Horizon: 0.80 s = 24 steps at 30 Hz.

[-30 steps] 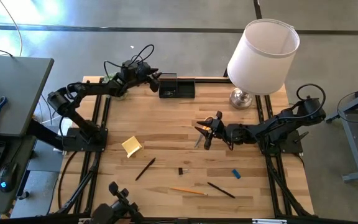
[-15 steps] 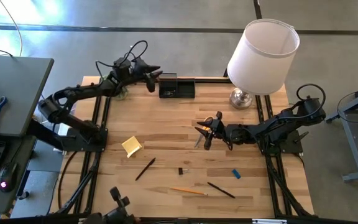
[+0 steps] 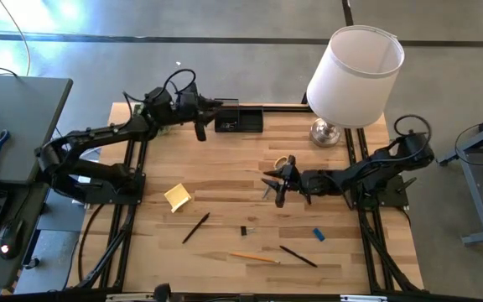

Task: Pick and place office supplies into organizer
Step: Put the left black pen into the top left slot of the desk organizer

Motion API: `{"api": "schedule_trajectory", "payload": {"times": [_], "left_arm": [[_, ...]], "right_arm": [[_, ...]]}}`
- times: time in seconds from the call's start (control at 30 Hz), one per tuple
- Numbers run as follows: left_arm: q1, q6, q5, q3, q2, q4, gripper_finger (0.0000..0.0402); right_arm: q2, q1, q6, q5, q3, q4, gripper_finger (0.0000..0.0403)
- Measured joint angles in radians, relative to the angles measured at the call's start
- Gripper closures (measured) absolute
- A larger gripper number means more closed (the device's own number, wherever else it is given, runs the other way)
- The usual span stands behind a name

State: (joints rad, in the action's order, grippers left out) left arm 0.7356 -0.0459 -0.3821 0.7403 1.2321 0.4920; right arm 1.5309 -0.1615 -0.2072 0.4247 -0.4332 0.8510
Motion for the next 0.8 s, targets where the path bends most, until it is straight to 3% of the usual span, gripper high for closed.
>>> {"api": "schedule_trajectory", "payload": {"times": [0.3,0.6,0.8], "left_arm": [[-0.113,0.001,0.0,0.0,-0.08,-0.131,0.0284],[-0.229,0.036,0.005,0.0,-0.087,-0.265,0.0284],[-0.335,0.052,0.185,-0.001,-0.109,-0.555,0.0284]], "right_arm": [[0.217,-0.116,-0.019,-0.028,-0.067,0.1,0.0288],[0.235,-0.183,0.032,-0.012,-0.117,0.048,0.0288],[0.206,-0.179,0.115,-0.012,-0.116,0.012,0.0288]]}}
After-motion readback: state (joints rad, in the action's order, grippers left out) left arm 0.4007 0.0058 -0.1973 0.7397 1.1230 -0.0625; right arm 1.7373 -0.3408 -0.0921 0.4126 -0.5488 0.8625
